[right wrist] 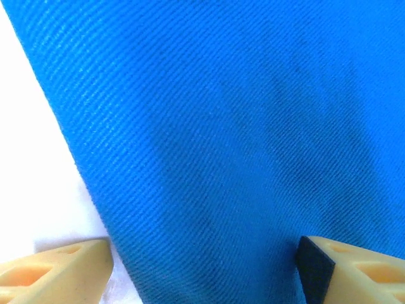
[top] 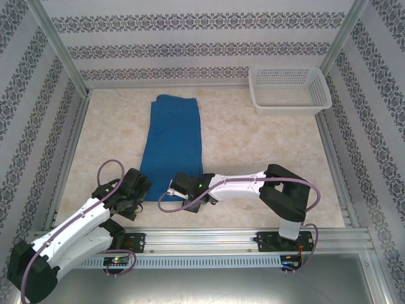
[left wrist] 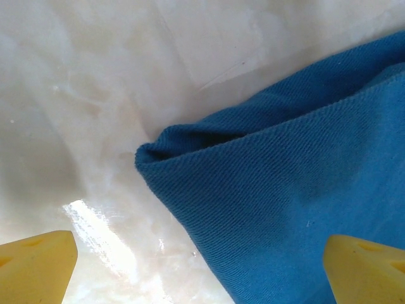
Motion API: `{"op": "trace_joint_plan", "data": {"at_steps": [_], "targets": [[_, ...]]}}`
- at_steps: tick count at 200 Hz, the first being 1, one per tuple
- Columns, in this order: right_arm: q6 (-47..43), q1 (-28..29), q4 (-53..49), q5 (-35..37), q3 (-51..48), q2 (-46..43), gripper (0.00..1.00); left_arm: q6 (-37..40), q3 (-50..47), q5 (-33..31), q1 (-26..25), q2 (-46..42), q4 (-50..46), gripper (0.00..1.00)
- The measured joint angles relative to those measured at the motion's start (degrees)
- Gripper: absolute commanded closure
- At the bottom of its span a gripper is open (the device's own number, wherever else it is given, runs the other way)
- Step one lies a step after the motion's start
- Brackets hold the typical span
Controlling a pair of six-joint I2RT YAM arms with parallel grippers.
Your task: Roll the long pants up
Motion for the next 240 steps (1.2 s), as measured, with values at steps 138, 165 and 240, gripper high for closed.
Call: {"op": "trace_joint_plan", "data": {"at_steps": [138,165,240], "targets": [[-2.4,-8.2,-17.8,-15.8,20.7,2.3,1.00,0.9,8.7,-5.6,0.0,7.5,1.9,0.00],[-2.1,-10.5,-20.9,-19.6,22.8,2.1,1.00,2.0,11.0,-6.7,0.0,10.8,2.6,0.00],[-2.0,-14.9,-28.1,-30.1,26.9,4.2,1.00,4.1,14.4,-13.1,2.1,16.6,2.2,1.00]]}}
